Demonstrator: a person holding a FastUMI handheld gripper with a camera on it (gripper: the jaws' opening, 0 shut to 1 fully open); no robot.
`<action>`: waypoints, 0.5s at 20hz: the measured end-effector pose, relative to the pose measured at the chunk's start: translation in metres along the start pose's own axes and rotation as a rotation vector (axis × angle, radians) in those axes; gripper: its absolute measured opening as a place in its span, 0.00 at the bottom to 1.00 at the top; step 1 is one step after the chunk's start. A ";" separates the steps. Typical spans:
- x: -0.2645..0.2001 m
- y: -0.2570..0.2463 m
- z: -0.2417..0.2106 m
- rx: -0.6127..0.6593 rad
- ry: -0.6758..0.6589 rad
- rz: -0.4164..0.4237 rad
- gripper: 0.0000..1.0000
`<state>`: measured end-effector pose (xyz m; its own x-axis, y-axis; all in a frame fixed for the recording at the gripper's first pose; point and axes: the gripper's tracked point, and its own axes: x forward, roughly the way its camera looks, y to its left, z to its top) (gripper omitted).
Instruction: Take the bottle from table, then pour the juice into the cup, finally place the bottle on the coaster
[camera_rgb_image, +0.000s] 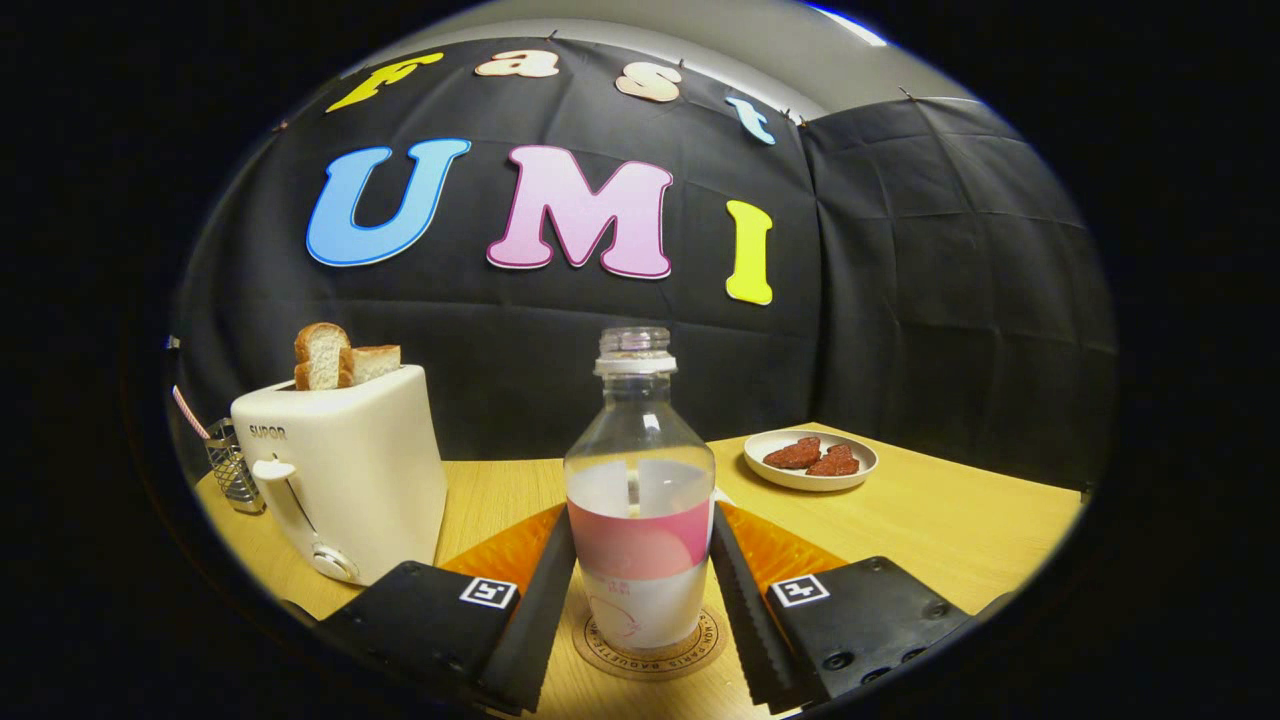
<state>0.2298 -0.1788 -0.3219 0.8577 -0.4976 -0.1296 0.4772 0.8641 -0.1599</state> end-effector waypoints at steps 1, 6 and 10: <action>0.000 0.001 0.001 -0.002 -0.003 0.006 0.77; -0.004 -0.004 -0.007 -0.004 0.027 0.006 0.98; -0.014 -0.008 -0.005 0.001 0.029 0.004 0.98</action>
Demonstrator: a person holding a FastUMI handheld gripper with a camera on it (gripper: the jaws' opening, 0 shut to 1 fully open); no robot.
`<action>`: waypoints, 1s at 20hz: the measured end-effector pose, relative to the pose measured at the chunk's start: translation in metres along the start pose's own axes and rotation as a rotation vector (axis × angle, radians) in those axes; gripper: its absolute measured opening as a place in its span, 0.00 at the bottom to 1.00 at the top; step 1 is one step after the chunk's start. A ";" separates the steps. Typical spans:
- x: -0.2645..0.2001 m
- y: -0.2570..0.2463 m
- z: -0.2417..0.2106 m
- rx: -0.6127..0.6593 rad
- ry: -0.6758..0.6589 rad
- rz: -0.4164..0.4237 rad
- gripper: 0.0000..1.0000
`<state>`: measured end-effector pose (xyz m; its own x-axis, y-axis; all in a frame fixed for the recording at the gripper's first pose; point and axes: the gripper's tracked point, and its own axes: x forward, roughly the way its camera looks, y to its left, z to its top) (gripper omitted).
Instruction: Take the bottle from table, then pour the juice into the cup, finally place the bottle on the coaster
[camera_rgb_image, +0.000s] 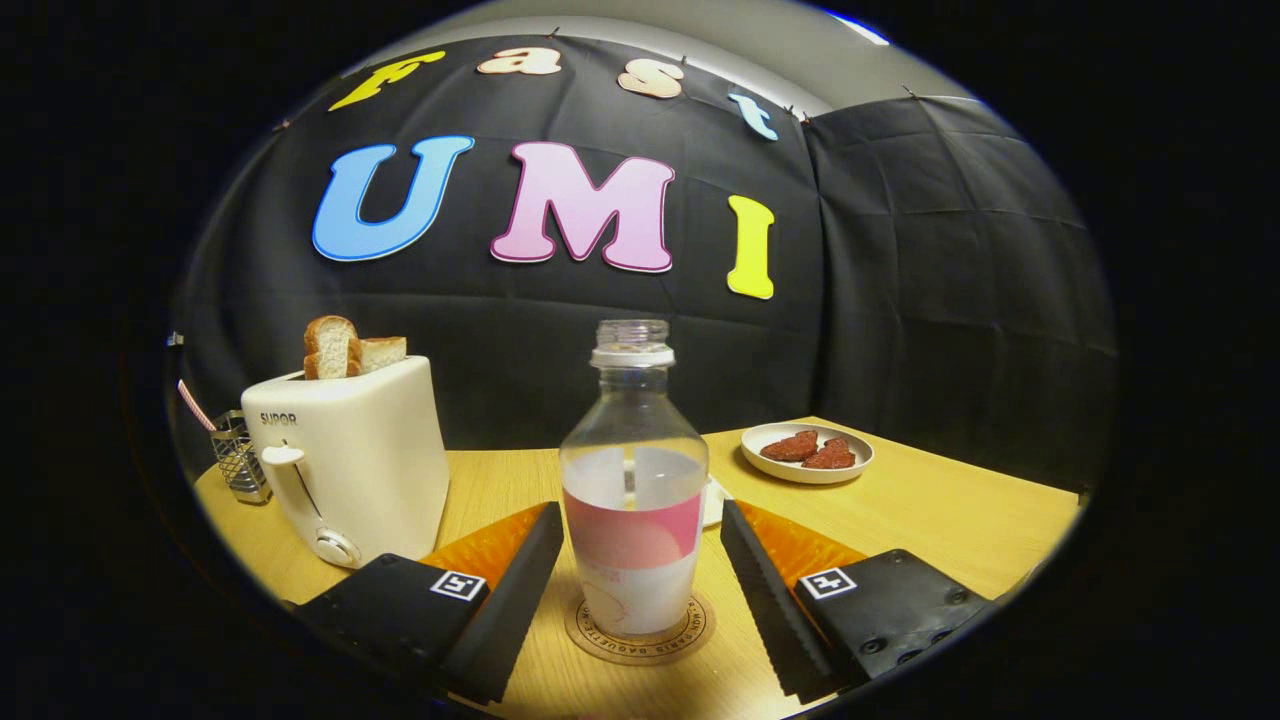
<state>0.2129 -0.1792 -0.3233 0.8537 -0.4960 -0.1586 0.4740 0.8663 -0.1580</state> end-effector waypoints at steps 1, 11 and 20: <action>-0.002 -0.001 0.002 0.000 0.003 -0.005 0.98; -0.045 -0.007 0.015 0.012 0.051 -0.004 0.98; -0.125 -0.002 0.058 0.049 0.028 0.062 0.97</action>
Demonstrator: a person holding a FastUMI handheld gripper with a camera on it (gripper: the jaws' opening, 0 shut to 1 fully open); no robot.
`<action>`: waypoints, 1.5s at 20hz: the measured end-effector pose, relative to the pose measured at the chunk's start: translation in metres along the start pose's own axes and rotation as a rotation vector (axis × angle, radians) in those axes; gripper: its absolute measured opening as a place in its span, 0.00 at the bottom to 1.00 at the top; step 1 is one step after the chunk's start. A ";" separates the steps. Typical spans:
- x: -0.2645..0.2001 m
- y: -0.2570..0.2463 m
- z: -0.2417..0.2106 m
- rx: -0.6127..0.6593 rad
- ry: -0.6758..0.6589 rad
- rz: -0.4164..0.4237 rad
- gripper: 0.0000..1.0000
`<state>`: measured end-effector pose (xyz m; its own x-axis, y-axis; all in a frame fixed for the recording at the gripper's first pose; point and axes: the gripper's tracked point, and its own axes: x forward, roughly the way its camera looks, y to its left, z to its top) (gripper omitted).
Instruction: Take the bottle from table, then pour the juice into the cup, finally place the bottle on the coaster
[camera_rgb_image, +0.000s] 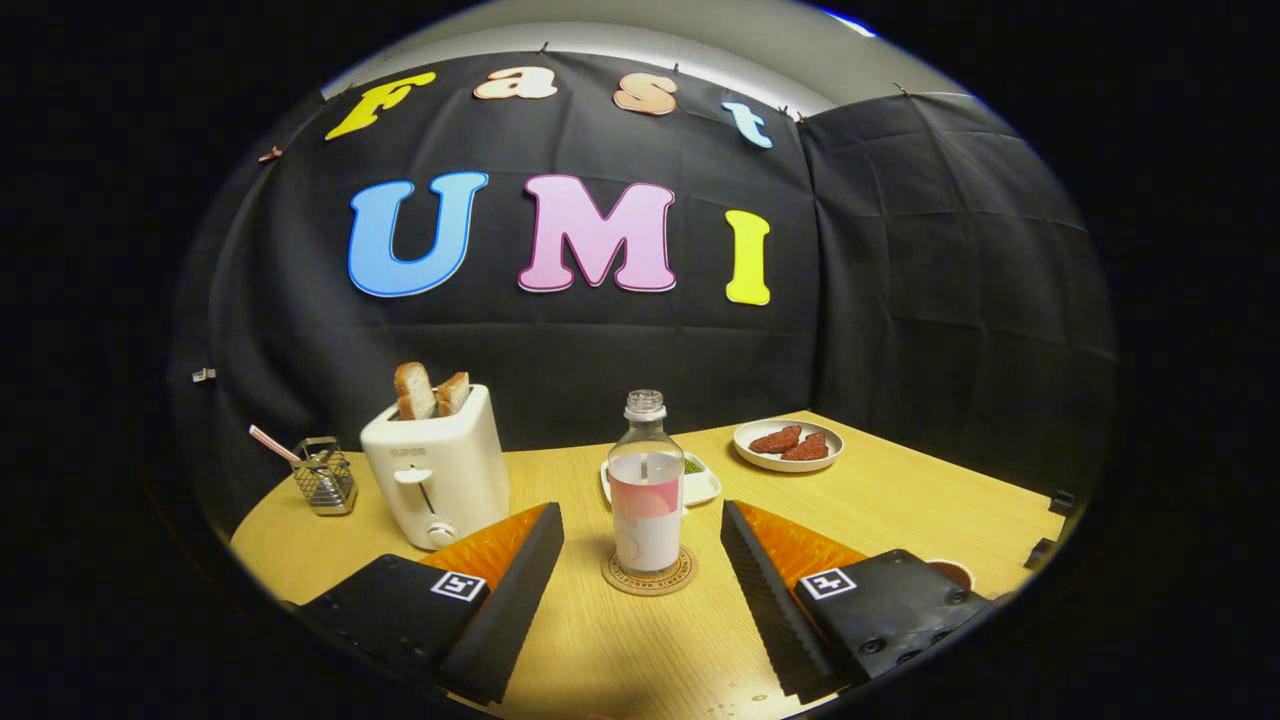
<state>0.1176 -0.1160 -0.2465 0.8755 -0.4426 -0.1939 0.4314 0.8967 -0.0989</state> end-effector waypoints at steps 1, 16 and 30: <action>-0.009 0.000 0.005 0.011 -0.005 0.004 0.98; -0.129 0.053 0.099 0.017 -0.115 0.274 0.99; -0.160 0.054 0.123 0.071 -0.108 0.300 0.99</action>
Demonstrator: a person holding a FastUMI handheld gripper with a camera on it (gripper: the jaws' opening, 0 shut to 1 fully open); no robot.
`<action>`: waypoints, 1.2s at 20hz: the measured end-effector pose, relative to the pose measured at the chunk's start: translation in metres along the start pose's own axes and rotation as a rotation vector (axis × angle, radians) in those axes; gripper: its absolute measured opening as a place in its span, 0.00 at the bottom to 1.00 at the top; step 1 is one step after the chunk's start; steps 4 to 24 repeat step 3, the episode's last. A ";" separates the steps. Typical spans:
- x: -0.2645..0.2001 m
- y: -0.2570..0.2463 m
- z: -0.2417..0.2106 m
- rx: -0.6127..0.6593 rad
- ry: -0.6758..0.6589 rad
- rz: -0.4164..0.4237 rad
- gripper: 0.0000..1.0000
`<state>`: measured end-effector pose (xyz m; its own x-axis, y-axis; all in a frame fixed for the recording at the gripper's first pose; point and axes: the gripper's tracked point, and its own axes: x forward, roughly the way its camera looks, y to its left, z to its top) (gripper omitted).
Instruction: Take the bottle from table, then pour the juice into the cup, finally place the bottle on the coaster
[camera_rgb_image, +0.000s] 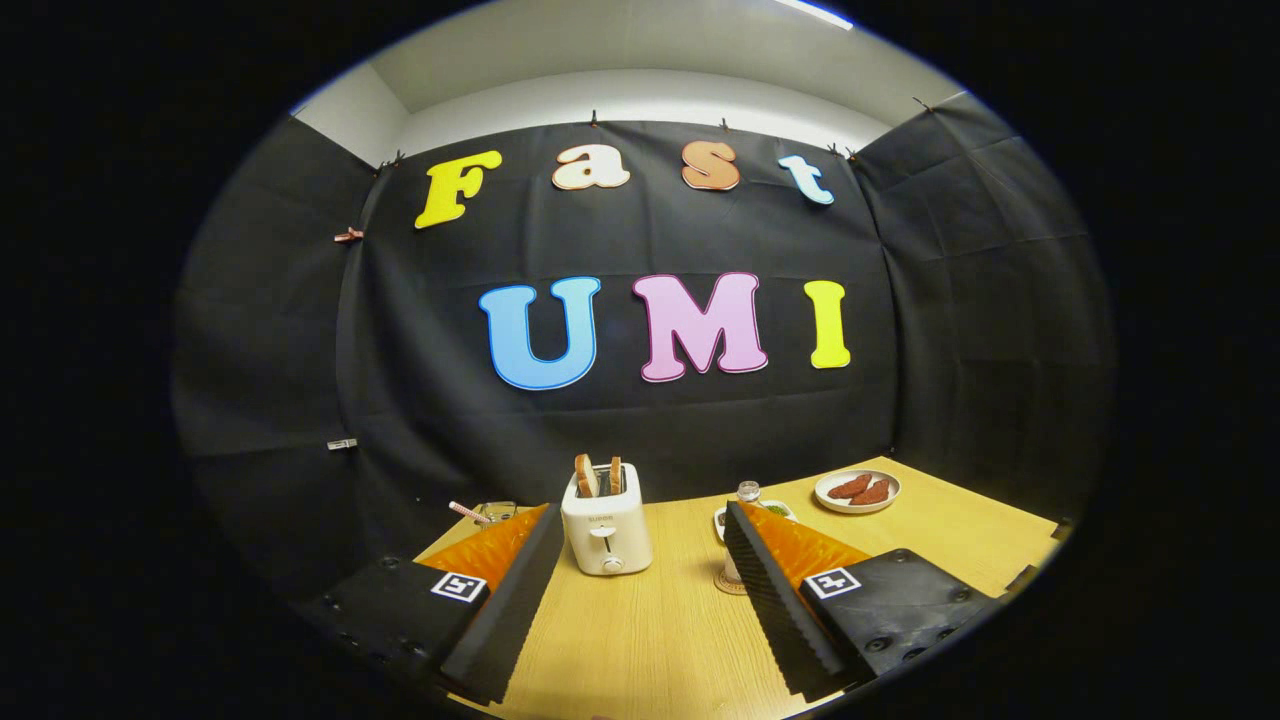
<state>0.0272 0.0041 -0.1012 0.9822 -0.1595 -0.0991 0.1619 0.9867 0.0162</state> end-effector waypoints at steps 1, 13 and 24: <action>0.000 -0.002 0.001 0.002 0.000 -0.006 0.99; -0.001 -0.001 0.000 0.010 0.003 -0.008 0.99; -0.001 -0.001 0.000 0.010 0.003 -0.008 0.99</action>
